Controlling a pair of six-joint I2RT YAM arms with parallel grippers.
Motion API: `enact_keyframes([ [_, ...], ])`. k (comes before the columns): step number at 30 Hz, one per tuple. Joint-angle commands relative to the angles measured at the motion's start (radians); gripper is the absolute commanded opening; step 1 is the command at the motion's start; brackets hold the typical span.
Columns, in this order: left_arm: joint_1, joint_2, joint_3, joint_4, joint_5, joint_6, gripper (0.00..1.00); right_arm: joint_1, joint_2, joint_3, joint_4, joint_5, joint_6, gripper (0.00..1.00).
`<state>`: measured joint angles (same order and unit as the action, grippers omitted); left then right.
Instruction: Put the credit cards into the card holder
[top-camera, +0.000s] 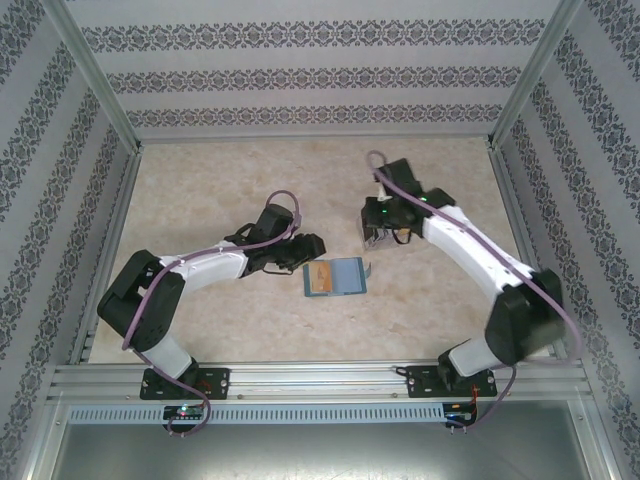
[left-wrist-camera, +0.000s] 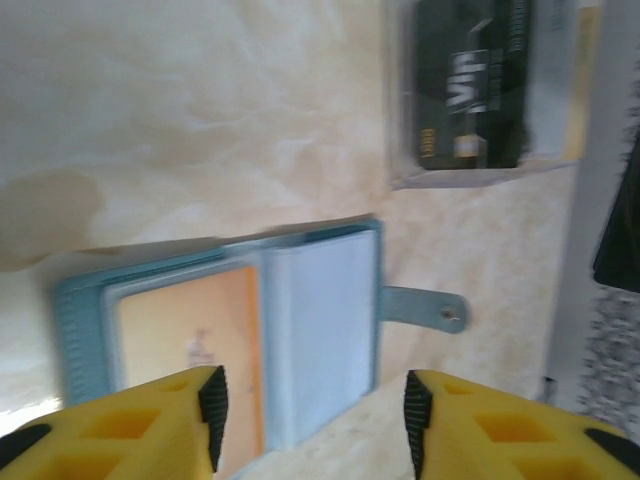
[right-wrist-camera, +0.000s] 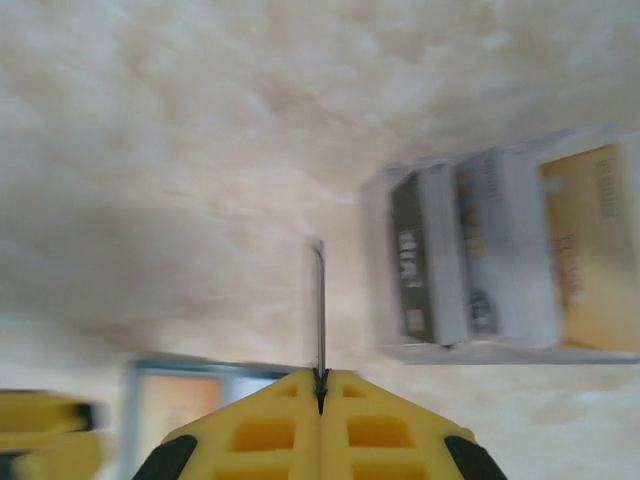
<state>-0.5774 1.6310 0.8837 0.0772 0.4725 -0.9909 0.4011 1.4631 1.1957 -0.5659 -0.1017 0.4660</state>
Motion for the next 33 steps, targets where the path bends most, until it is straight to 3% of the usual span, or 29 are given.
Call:
enact_keyframes([
  [1, 0.029, -0.006, -0.026, 0.293, 0.131, -0.147, 0.57, -0.063, -0.040, -0.134, 0.253, -0.412, 0.199, 0.00],
  [6, 0.041, 0.041, 0.000, 0.464, 0.216, -0.222, 0.65, -0.104, -0.074, -0.243, 0.424, -0.599, 0.329, 0.00],
  [12, 0.040, 0.080, 0.033, 0.487, 0.248, -0.239, 0.62, -0.116, -0.074, -0.290, 0.507, -0.660, 0.381, 0.00],
  [20, 0.042, 0.075, 0.008, 0.529, 0.245, -0.261, 0.35, -0.126, -0.047, -0.310, 0.523, -0.662, 0.394, 0.00],
  [31, 0.040, 0.024, -0.030, 0.424, 0.195, -0.220, 0.00, -0.132, 0.009, -0.334, 0.472, -0.599, 0.365, 0.03],
  [33, 0.040, 0.010, -0.040, 0.362, 0.163, -0.204, 0.00, -0.127, 0.025, -0.331, 0.435, -0.584, 0.335, 0.12],
])
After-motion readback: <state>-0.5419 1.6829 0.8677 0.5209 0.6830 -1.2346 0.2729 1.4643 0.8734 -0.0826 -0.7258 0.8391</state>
